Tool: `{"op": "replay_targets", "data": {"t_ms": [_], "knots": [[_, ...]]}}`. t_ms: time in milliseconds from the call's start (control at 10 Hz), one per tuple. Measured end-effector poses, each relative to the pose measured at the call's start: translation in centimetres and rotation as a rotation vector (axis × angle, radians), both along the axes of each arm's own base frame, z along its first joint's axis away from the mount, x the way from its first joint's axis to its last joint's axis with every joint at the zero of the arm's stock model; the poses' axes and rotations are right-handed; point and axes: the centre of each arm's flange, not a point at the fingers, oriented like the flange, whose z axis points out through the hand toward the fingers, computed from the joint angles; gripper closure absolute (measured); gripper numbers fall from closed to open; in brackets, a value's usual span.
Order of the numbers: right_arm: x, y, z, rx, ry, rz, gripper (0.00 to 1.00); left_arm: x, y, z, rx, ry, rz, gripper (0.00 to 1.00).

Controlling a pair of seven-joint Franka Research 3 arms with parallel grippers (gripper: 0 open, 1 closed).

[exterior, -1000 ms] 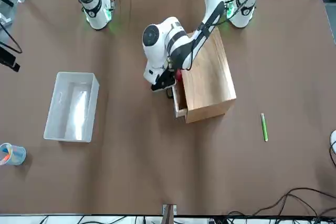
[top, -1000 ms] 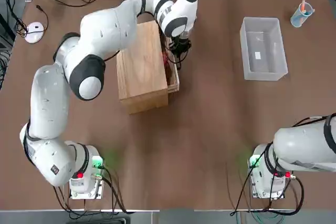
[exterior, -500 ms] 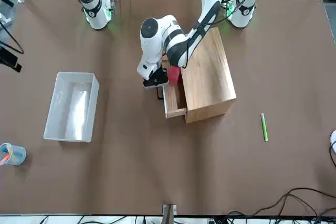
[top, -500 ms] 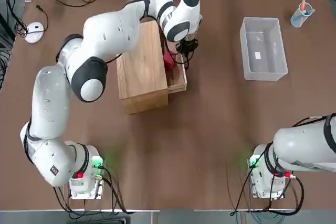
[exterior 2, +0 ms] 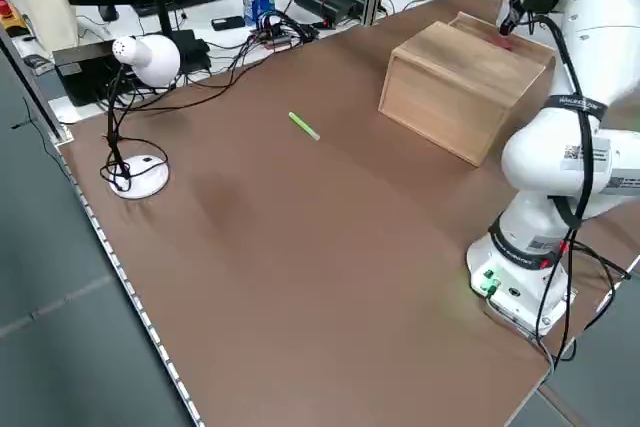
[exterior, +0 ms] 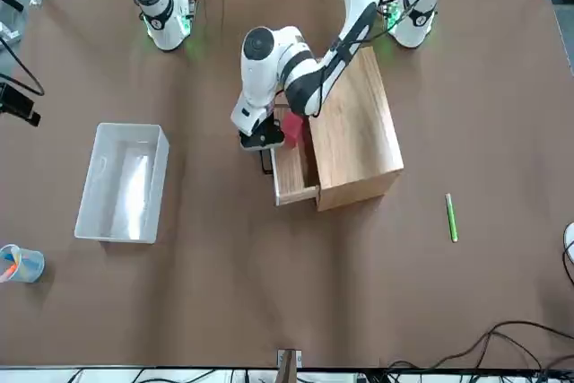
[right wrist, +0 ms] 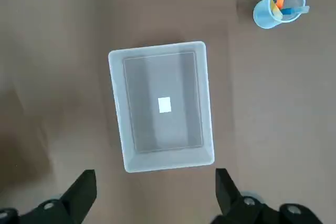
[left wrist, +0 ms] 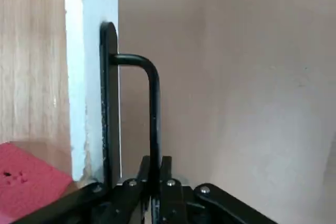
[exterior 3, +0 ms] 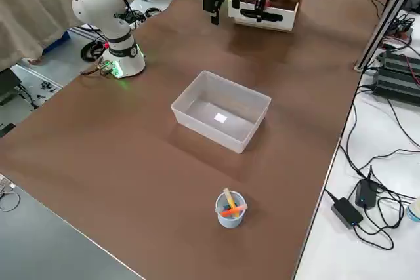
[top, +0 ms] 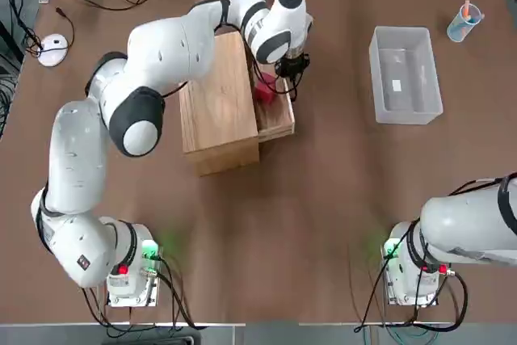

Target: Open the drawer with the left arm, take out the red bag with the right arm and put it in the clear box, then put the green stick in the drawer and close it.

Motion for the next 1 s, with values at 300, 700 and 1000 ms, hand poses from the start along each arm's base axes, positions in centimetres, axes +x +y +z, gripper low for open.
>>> {"op": "replay_targets", "data": {"t_ms": [300,700,1000], "knots": [[0.0,0.1,0.0,0.0,0.0,0.001,0.0,0.8,-0.7,0.0,-0.104,-0.052,0.007,0.77],[0.0,0.1,0.0,0.0,0.0,0.002,0.0,1.3,-1.4,0.9,-0.167,-0.077,0.013,0.15],[0.0,0.1,0.0,0.0,-0.001,0.002,0.0,1.4,-0.7,2.0,-0.095,-0.046,0.02,0.0]]}}
